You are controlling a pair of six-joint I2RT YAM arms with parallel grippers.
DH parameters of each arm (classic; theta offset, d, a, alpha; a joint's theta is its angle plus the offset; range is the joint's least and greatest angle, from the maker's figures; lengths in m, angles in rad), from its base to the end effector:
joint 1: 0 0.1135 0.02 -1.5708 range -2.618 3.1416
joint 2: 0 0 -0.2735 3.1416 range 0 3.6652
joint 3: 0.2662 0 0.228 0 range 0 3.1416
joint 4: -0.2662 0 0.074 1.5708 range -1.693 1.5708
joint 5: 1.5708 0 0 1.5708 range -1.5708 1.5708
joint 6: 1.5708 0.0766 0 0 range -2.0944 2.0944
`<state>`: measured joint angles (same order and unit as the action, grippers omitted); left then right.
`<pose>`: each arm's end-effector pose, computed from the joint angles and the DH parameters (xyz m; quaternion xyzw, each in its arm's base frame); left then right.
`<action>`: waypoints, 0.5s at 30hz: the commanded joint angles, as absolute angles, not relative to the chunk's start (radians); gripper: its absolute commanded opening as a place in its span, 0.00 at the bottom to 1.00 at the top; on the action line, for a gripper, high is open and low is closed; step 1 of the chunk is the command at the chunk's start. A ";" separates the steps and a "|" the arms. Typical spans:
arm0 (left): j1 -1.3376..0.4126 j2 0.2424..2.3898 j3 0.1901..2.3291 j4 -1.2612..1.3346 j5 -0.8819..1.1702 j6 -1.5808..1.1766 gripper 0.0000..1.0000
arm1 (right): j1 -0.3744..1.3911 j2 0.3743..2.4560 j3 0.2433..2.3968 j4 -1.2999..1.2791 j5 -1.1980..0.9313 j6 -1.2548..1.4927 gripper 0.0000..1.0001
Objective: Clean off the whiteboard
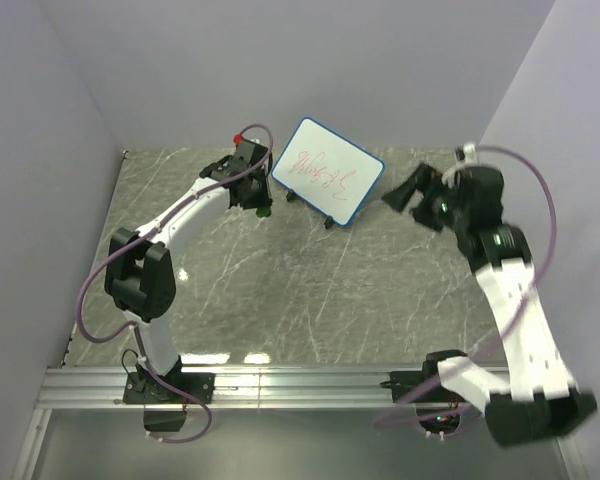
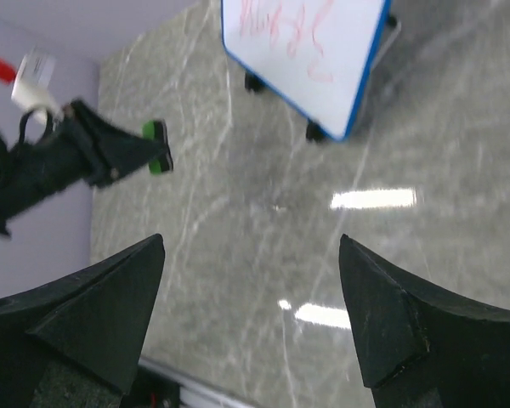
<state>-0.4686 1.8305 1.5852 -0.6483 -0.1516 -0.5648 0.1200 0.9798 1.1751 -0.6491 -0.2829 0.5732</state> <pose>0.3728 -0.1758 0.2659 -0.0703 0.9382 -0.1015 0.3233 0.2003 0.0457 0.3775 0.1158 0.8349 0.2907 0.4528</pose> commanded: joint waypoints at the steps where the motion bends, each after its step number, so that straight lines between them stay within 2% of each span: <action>1: -0.463 1.865 1.673 -0.709 -0.060 -0.514 0.00 | 0.120 1.205 1.389 -0.499 -0.290 0.569 0.89; 8: -0.460 1.861 1.661 -0.680 0.040 -0.495 0.00 | 0.086 1.705 1.747 -0.543 -0.318 0.537 0.83; 10: -0.460 1.847 1.634 -0.675 0.061 -0.474 0.00 | 0.077 1.793 1.874 -0.580 -0.298 0.529 0.82; 15: -0.454 1.784 1.580 -0.657 0.063 -0.454 0.00 | 0.048 1.997 2.028 -0.612 -0.294 0.505 0.83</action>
<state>-0.4610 1.8565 1.5967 -0.6693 0.0296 -0.4892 0.0708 1.9610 1.9343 -0.5861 -0.2962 0.5339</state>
